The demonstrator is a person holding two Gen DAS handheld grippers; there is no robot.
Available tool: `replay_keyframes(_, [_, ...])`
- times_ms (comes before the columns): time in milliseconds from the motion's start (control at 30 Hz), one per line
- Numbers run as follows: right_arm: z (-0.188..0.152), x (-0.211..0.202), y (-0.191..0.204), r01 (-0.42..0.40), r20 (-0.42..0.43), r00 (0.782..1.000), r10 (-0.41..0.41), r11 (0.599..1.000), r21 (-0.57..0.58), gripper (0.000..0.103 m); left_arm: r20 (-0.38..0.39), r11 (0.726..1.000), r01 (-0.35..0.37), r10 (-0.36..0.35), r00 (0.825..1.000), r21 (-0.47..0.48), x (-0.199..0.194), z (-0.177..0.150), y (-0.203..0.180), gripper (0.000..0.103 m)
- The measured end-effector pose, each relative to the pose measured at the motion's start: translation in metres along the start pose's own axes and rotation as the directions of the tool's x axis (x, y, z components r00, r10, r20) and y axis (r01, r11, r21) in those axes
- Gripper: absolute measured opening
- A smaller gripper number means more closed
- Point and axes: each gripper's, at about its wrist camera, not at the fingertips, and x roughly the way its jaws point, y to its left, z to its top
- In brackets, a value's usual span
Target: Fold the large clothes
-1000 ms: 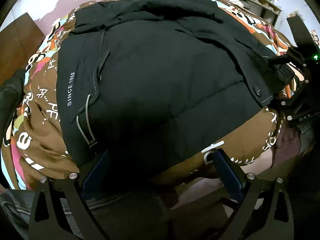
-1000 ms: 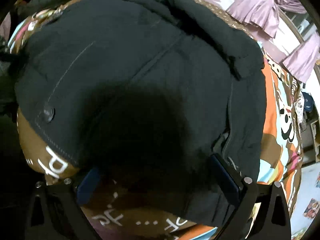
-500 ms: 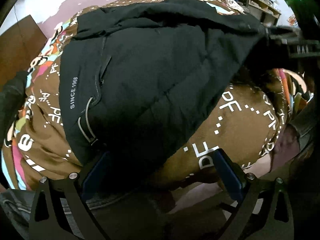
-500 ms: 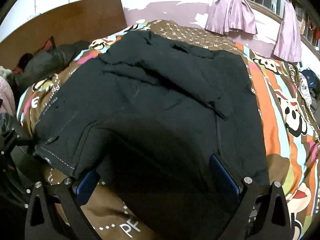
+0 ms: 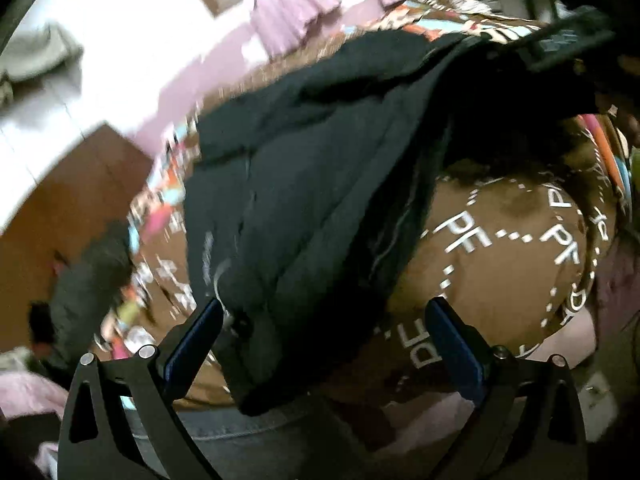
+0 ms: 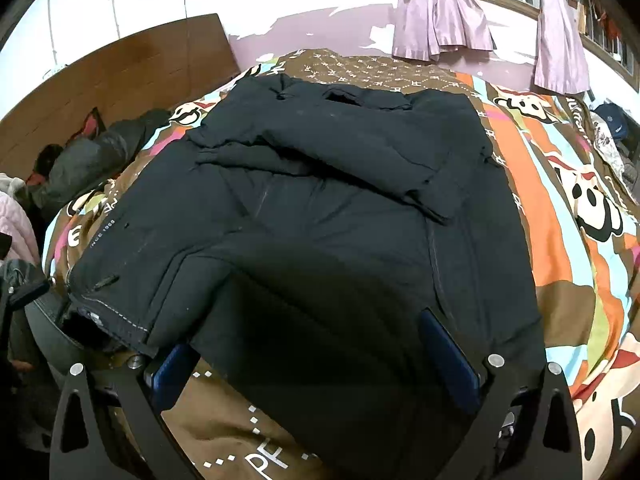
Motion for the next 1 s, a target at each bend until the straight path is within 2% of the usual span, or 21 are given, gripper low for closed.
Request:
replay_keyframes(100, [-0.001, 0.000, 0.001, -0.002, 0.002, 1.000, 0.002, 1.000, 0.005, 0.103, 0.018, 0.998, -0.045, 0.044, 0.999, 0.039, 0.000, 0.000, -0.007, 0.099])
replay_keyframes(233, [-0.004, -0.001, 0.000, -0.002, 0.004, 1.000, 0.002, 1.000, 0.006, 0.103, -0.057, 0.997, -0.077, 0.078, 0.995, 0.018, 0.023, 0.002, -0.001, 0.099])
replay_keyframes(300, [-0.006, 0.000, -0.001, -0.001, 0.000, 1.000, 0.001, 1.000, 0.003, 0.103, -0.088, 0.998, -0.054, 0.052, 0.995, -0.016, 0.036, 0.004, 0.006, 0.095])
replay_keyframes(367, [-0.009, 0.002, 0.001, 0.008, -0.004, 1.000, -0.008, 1.000, -0.003, 0.103, -0.111, 0.998, -0.050, 0.047, 0.993, -0.030, 0.043, 0.003, 0.010, 0.075])
replay_keyframes(467, [-0.012, 0.001, 0.001, 0.024, 0.004, 1.000, -0.024, 1.000, -0.017, 0.103, -0.117, 0.998, -0.038, 0.031, 0.993, -0.053, 0.047, 0.000, 0.014, 0.058])
replay_keyframes(500, [-0.013, -0.001, 0.001, 0.028, 0.010, 1.000, -0.028, 0.999, -0.019, 0.103, -0.106, 0.997, -0.038, 0.031, 0.994, -0.067, 0.046, 0.002, 0.017, 0.052])
replay_keyframes(533, [-0.014, -0.002, 0.001, 0.031, 0.014, 0.999, -0.031, 0.999, -0.020, 0.103, -0.096, 0.996, -0.039, 0.031, 0.995, -0.081, 0.044, 0.002, 0.019, 0.038])
replay_keyframes(567, [-0.015, -0.002, 0.001, 0.032, 0.015, 0.999, -0.032, 0.999, -0.020, 0.103, -0.076, 0.994, -0.041, 0.033, 0.997, -0.101, 0.041, 0.004, 0.024, 0.029])
replay_keyframes(667, [-0.018, -0.005, 0.002, 0.047, 0.021, 0.999, -0.047, 0.999, -0.025, 0.103, -0.001, 0.990, -0.029, 0.029, 1.000, -0.136, 0.029, 0.011, 0.032, 0.018])
replay_keyframes(800, [-0.021, -0.009, 0.005, 0.072, 0.028, 0.997, -0.071, 0.997, -0.037, 0.103, 0.125, 0.993, -0.073, 0.084, 0.989, -0.088, 0.009, 0.030, 0.040, 0.014])
replay_keyframes(867, [-0.023, -0.011, 0.007, 0.086, 0.036, 0.996, -0.085, 0.996, -0.038, 0.103, 0.169, 0.995, -0.069, 0.081, 0.982, -0.076, 0.004, 0.046, 0.050, 0.013])
replay_keyframes(933, [-0.026, -0.012, 0.009, 0.105, 0.041, 0.994, -0.103, 0.994, -0.042, 0.103, 0.205, 0.996, -0.038, 0.053, 0.977, -0.080, -0.001, 0.066, 0.062, 0.013])
replay_keyframes(1000, [-0.031, -0.011, 0.013, 0.123, 0.037, 0.992, -0.121, 0.991, -0.057, 0.103, 0.228, 0.995, 0.023, -0.001, 0.974, -0.097, -0.003, 0.089, 0.077, 0.013])
